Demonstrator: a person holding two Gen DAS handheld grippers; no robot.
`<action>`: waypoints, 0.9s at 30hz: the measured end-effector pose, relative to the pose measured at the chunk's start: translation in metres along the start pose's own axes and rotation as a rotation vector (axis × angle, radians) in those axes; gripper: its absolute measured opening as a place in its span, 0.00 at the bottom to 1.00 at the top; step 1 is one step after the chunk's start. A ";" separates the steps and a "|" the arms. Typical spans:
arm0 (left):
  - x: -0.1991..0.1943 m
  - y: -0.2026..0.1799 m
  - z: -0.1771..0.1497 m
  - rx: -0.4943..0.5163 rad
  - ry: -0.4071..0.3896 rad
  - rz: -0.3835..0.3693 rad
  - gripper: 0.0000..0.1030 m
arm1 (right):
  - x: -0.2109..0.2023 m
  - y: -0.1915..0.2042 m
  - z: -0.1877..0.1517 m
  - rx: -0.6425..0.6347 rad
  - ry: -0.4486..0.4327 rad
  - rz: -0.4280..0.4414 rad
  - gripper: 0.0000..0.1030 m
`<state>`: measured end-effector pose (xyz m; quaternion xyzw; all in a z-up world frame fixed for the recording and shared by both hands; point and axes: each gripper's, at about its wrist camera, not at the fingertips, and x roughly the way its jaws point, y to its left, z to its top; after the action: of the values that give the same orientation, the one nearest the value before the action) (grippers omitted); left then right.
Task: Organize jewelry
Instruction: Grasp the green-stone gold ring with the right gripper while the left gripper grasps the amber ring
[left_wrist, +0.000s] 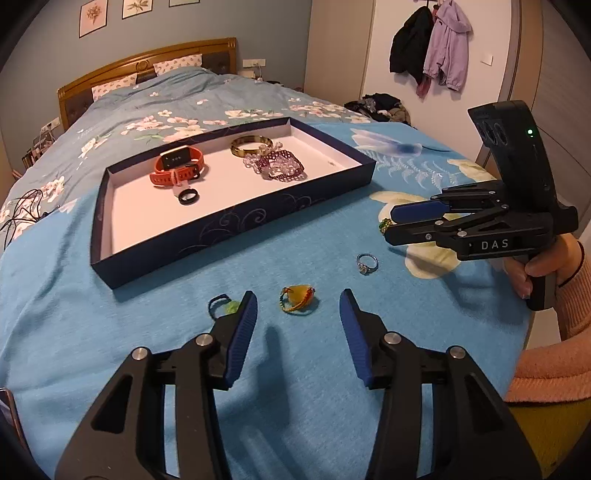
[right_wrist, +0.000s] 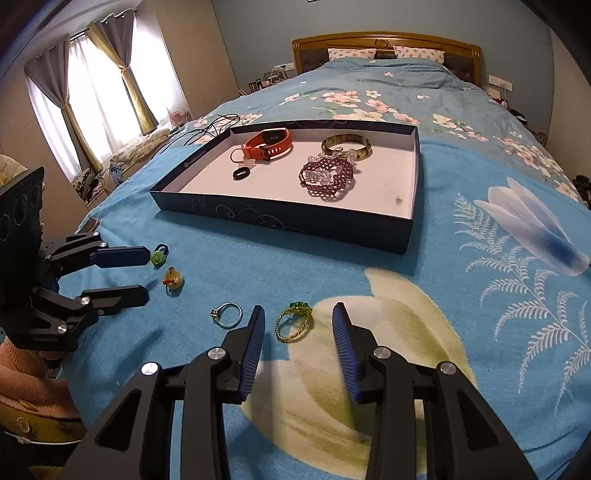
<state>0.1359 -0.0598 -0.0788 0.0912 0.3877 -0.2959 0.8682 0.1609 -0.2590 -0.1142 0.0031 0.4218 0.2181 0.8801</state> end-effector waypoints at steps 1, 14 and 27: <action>0.003 0.002 0.001 -0.004 0.006 -0.003 0.41 | 0.000 0.000 0.000 -0.001 0.000 -0.002 0.35; 0.025 0.009 0.006 -0.053 0.070 -0.047 0.35 | 0.004 0.004 0.002 -0.013 0.007 -0.011 0.31; 0.026 0.013 0.006 -0.075 0.067 0.001 0.17 | 0.007 0.008 0.003 -0.035 0.012 -0.037 0.01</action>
<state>0.1609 -0.0633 -0.0947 0.0689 0.4275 -0.2774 0.8577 0.1643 -0.2487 -0.1161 -0.0212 0.4233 0.2092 0.8813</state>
